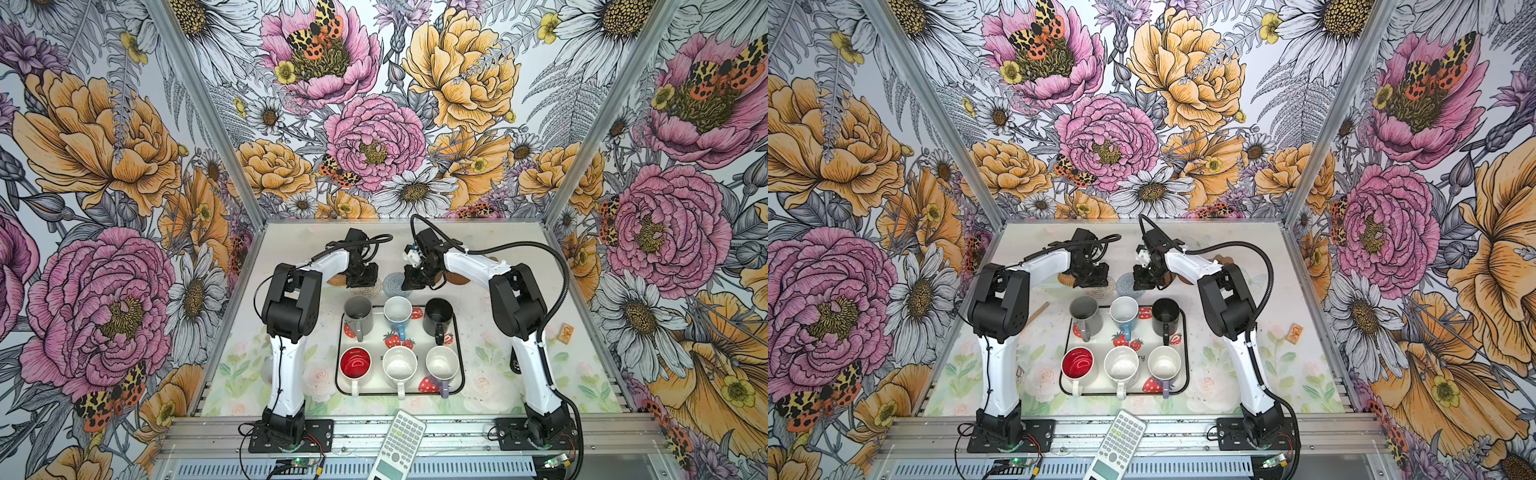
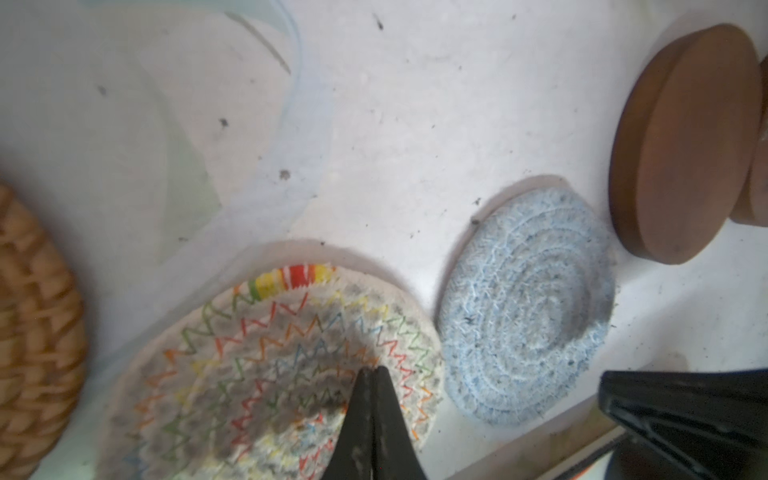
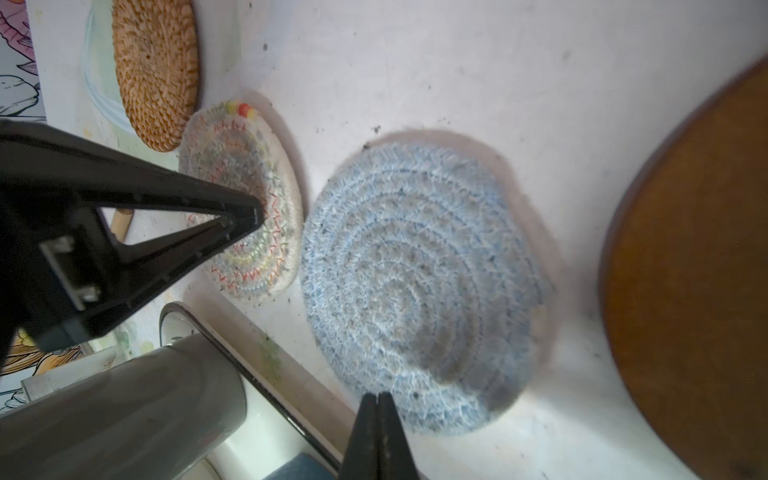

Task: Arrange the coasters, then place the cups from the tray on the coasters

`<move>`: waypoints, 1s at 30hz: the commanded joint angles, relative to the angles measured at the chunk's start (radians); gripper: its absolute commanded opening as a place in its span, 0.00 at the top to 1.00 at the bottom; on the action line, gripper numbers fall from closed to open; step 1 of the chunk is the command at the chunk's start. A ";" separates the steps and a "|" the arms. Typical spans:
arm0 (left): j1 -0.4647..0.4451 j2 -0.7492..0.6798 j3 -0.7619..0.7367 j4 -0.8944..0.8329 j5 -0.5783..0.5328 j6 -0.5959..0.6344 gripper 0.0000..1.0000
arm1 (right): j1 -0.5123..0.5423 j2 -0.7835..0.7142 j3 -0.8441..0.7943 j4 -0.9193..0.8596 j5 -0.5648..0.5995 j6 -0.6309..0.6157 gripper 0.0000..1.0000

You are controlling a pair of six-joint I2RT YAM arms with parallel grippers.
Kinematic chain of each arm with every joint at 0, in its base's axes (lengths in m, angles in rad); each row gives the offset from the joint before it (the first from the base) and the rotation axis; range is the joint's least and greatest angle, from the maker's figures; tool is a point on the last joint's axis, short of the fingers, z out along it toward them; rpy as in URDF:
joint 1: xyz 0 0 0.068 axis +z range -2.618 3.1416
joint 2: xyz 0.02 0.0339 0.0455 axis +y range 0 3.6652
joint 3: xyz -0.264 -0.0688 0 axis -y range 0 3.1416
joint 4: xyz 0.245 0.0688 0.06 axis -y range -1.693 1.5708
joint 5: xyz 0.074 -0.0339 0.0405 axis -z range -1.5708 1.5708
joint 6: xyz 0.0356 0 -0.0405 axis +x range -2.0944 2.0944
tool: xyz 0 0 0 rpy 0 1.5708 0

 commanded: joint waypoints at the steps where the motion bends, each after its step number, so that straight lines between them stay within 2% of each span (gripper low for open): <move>1: -0.006 0.052 0.024 -0.020 -0.030 0.025 0.99 | 0.007 0.056 0.010 -0.003 0.018 -0.015 0.96; 12: 0.014 0.145 0.123 -0.019 -0.078 -0.007 1.00 | -0.005 0.150 0.112 -0.009 0.042 0.014 0.95; 22: 0.043 0.202 0.241 -0.020 -0.082 -0.031 1.00 | -0.026 0.238 0.239 -0.014 0.026 0.048 0.95; 30: 0.062 0.208 0.303 -0.020 -0.064 -0.039 1.00 | -0.037 0.248 0.317 -0.012 -0.007 0.059 0.96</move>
